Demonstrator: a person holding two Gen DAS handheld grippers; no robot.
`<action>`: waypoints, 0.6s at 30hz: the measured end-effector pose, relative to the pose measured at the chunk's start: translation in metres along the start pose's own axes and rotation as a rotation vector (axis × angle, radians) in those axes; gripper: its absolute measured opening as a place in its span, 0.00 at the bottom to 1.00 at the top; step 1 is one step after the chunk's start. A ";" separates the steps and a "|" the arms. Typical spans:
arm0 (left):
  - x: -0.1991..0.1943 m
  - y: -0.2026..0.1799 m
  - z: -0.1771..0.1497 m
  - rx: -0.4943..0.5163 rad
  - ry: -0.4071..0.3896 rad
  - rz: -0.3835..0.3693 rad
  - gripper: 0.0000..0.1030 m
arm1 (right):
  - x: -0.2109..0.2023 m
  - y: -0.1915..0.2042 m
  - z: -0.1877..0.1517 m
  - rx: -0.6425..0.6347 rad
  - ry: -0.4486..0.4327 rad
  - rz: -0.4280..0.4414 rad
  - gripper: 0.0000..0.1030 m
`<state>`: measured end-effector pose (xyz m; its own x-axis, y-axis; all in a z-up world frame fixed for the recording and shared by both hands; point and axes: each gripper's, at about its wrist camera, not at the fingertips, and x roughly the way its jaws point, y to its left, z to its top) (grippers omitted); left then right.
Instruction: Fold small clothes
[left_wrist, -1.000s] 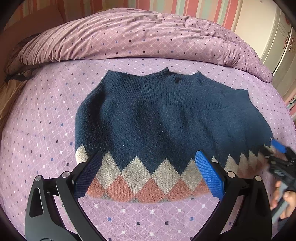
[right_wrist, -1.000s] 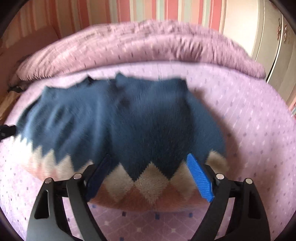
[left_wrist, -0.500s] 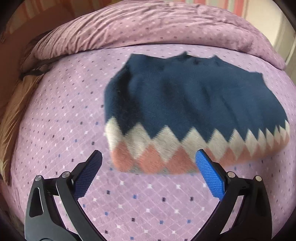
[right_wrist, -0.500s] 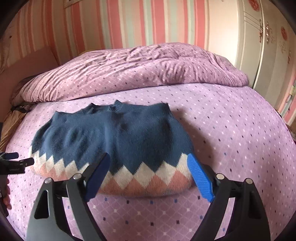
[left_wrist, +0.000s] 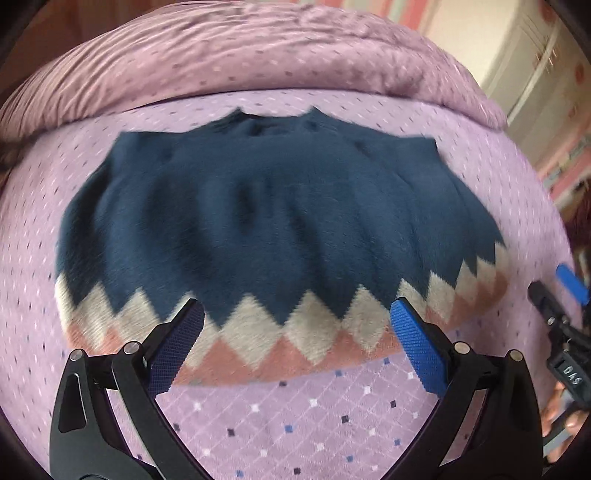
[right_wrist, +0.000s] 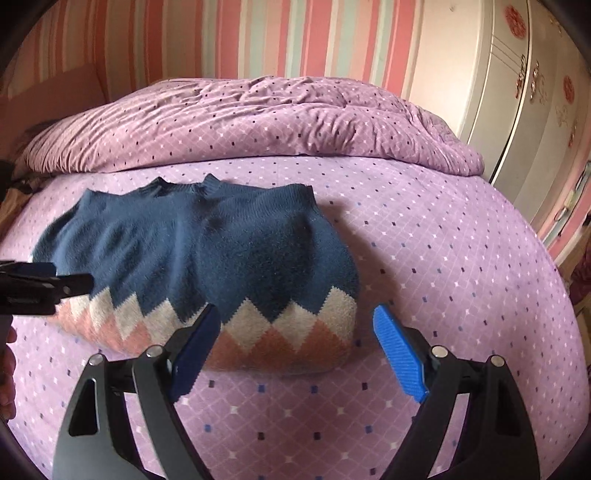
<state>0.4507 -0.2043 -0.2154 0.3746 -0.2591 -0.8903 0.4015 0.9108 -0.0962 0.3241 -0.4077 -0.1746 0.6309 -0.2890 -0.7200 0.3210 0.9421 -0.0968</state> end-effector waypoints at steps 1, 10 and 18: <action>0.004 -0.006 0.000 0.026 0.004 0.042 0.97 | 0.002 -0.001 0.000 0.003 0.007 -0.001 0.92; 0.049 0.005 -0.009 -0.023 0.113 0.089 0.97 | 0.030 -0.035 -0.015 0.194 0.073 0.014 0.95; 0.065 0.006 -0.010 -0.060 0.135 0.106 0.97 | 0.074 -0.055 -0.044 0.508 0.190 0.122 0.95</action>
<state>0.4691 -0.2125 -0.2781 0.2953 -0.1190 -0.9480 0.3135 0.9493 -0.0215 0.3220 -0.4731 -0.2529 0.5613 -0.1029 -0.8212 0.5839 0.7524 0.3048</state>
